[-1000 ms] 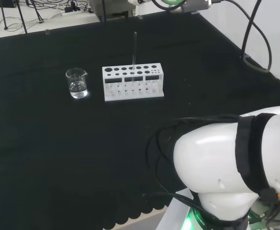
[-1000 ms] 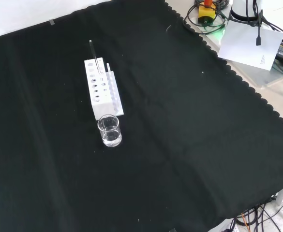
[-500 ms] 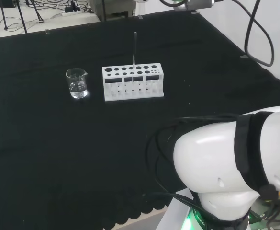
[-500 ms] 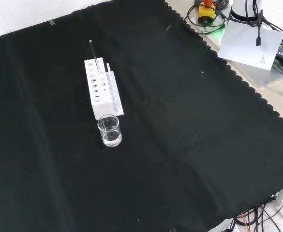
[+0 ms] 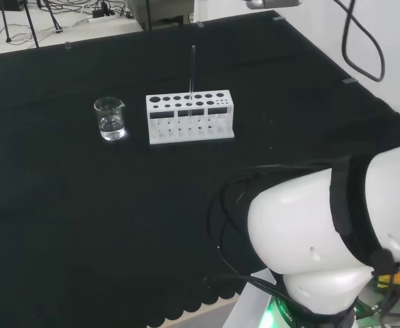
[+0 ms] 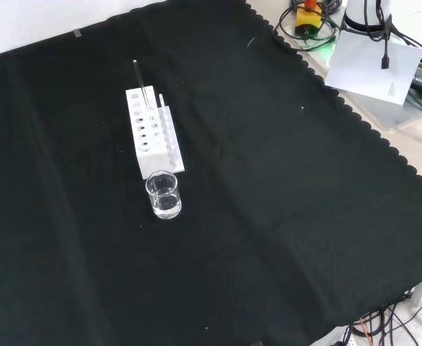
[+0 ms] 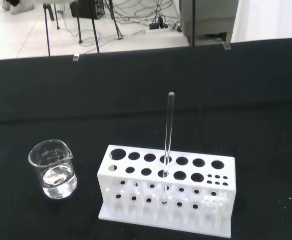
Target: Take the glass rod from the white test tube rack.
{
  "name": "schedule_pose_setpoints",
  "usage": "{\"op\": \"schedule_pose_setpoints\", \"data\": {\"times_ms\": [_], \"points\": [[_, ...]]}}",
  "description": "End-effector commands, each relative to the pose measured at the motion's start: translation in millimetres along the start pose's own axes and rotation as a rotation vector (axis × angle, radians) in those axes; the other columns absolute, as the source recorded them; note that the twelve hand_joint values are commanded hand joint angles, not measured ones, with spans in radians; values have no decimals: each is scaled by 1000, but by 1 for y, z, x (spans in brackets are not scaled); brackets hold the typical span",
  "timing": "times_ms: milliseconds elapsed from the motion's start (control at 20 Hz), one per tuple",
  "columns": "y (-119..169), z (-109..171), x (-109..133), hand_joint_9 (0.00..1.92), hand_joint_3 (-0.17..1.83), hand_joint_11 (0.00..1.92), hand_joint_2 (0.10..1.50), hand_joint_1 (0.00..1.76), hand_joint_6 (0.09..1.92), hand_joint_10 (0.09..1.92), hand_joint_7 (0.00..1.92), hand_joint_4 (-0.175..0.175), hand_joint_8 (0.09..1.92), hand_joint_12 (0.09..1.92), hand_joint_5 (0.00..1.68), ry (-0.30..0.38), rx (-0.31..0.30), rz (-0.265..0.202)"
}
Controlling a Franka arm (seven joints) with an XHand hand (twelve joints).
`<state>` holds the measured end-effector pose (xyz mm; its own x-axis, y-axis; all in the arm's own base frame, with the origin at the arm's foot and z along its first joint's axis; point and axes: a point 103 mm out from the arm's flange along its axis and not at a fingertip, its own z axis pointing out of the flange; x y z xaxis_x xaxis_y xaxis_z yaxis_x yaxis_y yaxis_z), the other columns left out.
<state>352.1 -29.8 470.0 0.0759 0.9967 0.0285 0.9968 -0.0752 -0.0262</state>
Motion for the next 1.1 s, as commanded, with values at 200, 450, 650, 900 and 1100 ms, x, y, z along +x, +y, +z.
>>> {"op": "schedule_pose_setpoints", "data": {"times_ms": [200, 450, 650, 900, 1100], "points": [[82, 2, -7, 42, 357, 0, 847, 596, 87, 887, 0, -99, 668, 1388, 142, 17, -22, 14], [109, 16, 0, 69, 360, 0, 849, 594, 87, 900, 0, -100, 712, 1424, 153, 18, -1, -23], [122, 24, -3, 87, 362, 0, 849, 593, 87, 906, 0, -102, 738, 1446, 164, 16, 23, -56], [141, 39, -1, 153, 369, 0, 850, 590, 87, 919, 0, -106, 817, 1486, 180, 43, 36, -95], [152, 54, -4, 190, 374, 11, 851, 588, 87, 923, 0, -108, 855, 1496, 186, 55, 48, -94]]}}
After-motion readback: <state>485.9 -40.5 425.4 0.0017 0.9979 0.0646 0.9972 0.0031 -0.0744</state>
